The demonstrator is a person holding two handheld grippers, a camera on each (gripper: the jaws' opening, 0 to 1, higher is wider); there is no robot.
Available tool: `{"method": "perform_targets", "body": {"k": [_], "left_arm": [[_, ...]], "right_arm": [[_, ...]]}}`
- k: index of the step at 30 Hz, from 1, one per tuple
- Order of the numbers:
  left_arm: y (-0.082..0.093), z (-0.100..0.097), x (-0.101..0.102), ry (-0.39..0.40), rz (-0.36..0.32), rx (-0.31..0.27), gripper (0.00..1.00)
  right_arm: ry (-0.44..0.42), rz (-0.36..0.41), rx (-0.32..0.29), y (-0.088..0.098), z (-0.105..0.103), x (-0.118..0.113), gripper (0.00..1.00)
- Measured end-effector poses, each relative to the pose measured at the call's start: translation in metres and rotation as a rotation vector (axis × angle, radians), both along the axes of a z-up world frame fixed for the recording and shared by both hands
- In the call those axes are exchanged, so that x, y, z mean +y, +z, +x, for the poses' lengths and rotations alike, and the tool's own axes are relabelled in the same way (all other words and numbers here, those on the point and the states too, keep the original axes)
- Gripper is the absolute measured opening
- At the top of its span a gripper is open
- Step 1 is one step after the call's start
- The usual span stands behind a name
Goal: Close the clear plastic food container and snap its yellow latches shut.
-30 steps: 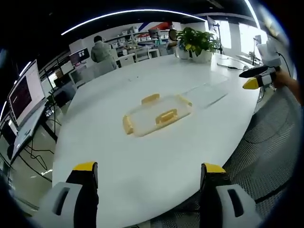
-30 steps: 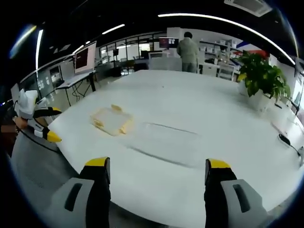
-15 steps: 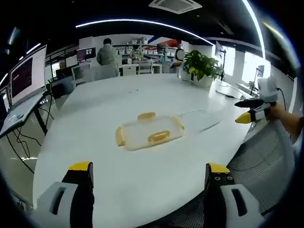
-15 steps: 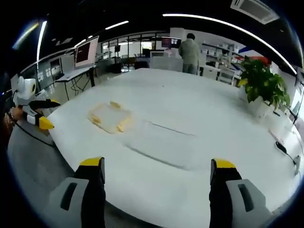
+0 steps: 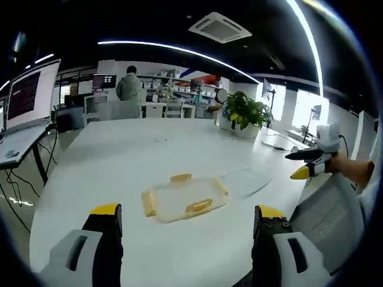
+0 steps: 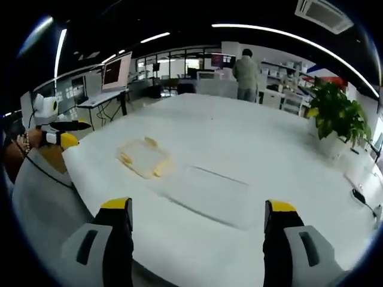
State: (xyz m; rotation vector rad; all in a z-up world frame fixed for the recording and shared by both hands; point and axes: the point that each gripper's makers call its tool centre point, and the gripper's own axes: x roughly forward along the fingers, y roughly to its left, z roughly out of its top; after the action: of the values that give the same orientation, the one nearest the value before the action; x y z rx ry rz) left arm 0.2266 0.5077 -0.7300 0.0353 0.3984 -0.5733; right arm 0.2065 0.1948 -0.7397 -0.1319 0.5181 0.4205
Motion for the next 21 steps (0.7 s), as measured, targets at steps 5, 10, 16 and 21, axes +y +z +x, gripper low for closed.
{"method": "perform_targets", "body": {"k": [5,10,16,21], "left_arm": [[0.000,0.021,0.014,-0.009,0.078,0.045,0.85],[0.000,0.042,0.021,-0.136,0.282,0.008,0.89],[-0.011,0.057,0.014,-0.269,0.365,0.060,0.89],[-0.032,0.064,0.008,-0.410,0.460,0.158,0.92]], "right_arm": [[0.039,0.034,-0.032,0.016,0.026,0.008,0.90],[0.167,-0.044,-0.099,0.026,0.054,0.025,0.97],[0.361,-0.093,-0.056,0.019,0.064,0.056,0.90],[0.532,-0.166,-0.061,0.015,0.076,0.086,0.81]]}}
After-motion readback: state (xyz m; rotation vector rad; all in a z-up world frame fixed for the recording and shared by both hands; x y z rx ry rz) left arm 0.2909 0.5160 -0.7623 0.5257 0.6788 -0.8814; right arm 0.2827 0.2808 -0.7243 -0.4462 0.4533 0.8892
